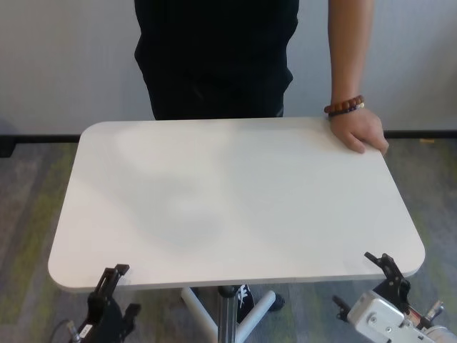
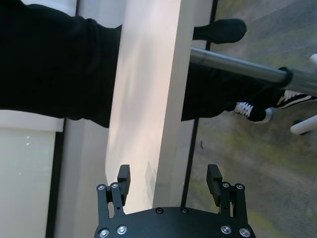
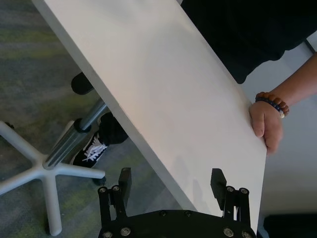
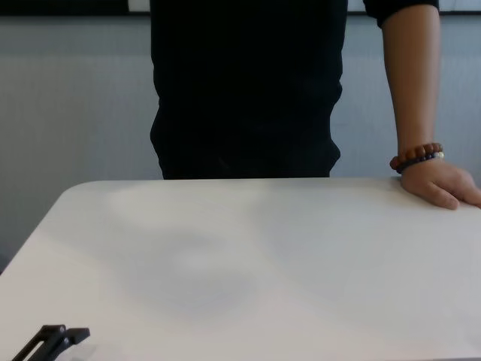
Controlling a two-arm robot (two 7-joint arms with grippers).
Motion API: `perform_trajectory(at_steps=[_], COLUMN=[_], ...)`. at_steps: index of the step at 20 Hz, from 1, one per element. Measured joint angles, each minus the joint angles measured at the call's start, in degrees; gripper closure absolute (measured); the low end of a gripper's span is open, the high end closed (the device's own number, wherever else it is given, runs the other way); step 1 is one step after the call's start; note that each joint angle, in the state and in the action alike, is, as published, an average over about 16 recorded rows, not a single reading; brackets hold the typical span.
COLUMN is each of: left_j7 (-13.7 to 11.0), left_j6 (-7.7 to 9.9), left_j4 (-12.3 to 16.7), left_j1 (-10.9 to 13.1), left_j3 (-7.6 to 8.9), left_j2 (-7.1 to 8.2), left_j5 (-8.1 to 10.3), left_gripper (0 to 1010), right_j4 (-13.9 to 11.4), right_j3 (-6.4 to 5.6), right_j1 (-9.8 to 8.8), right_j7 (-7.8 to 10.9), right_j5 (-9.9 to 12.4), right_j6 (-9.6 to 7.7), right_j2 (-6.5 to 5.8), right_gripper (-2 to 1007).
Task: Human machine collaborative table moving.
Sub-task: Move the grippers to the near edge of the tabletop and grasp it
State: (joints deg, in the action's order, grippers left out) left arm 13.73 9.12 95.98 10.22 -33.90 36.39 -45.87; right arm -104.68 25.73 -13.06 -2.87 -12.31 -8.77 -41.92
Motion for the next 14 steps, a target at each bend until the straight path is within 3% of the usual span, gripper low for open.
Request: perform_trajectory(at_steps=[6, 14], left_j7=[1.98, 5.42], left_j6=[0.93, 1.29], left_j4=[-3.26, -7.72], left_j1=[-1.15, -2.46], left_j3=[-0.07, 0.59], left_j2=[-2.94, -6.66], left_j5=[-2.46, -4.61], left_gripper=[10, 10], right_j4=[-0.07, -0.06], right_j3=[0.36, 0.20], right_j1=[0.31, 0.17], right_j7=[0.31, 0.68], right_j5=[-2.42, -4.35], right_j6=[-1.07, -1.09], right_j2=[0.65, 1.37], right_gripper=[0, 0])
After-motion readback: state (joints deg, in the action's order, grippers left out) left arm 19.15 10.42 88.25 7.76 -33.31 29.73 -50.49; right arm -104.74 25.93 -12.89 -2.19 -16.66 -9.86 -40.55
